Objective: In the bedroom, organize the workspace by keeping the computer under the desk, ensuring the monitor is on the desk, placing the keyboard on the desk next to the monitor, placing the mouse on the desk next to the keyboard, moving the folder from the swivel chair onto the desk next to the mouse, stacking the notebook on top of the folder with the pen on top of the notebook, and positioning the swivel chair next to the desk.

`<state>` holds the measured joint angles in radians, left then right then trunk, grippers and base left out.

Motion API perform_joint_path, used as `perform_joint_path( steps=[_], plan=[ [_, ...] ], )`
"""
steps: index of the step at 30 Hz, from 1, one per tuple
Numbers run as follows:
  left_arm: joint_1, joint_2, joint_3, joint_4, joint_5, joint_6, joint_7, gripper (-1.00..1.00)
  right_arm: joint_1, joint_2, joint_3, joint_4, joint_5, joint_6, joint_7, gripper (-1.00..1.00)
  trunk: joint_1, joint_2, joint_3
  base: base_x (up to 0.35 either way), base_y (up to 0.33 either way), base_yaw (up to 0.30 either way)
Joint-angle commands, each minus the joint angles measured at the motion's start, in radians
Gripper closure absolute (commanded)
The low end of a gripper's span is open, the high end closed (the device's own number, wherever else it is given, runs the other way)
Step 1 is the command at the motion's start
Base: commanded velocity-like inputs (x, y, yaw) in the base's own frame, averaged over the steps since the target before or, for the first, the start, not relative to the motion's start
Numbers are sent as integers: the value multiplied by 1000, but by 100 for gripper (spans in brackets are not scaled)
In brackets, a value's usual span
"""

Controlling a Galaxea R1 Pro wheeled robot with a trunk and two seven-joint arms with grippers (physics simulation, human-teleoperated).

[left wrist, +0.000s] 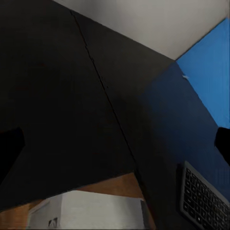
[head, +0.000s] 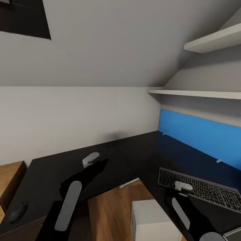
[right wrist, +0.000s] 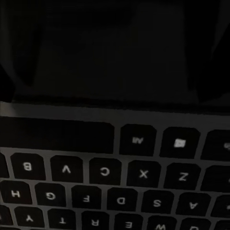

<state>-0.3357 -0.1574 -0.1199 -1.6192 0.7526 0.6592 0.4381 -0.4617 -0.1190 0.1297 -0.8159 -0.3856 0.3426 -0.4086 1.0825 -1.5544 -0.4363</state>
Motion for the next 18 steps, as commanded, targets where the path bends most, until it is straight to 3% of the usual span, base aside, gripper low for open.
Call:
perform_joint_path(
  steps=[1, 3, 7, 13, 18],
  plan=[
    [-2, 9, 3, -1, 22, 6, 10, -100, 0, -1, 6, 40, -19, 9, -6, -100, 0, -1, -1, 0, 0, 0],
    [-5, 36, 8, 0, 50, 18, 8, -100, 0, -1, 6, 40, -19, 9, -6, -100, 0, -1, -1, 0, 0, 0],
    [-6, 52, 11, 3, 51, 21, 7, -100, 0, -1, 6, 40, -19, 11, -6, -100, 0, -1, -1, 0, 0, 0],
    [-6, 71, 11, 4, 52, 22, 7, -100, 0, -1, 5, 41, -21, 14, -6, -100, 0, -1, -1, 43, 0, 0],
    [-6, 75, 10, 3, 53, 21, 5, -100, 0, -1, 5, 41, -22, 14, -6, -100, 0, -1, -1, 210, 0, 0]
  ],
)
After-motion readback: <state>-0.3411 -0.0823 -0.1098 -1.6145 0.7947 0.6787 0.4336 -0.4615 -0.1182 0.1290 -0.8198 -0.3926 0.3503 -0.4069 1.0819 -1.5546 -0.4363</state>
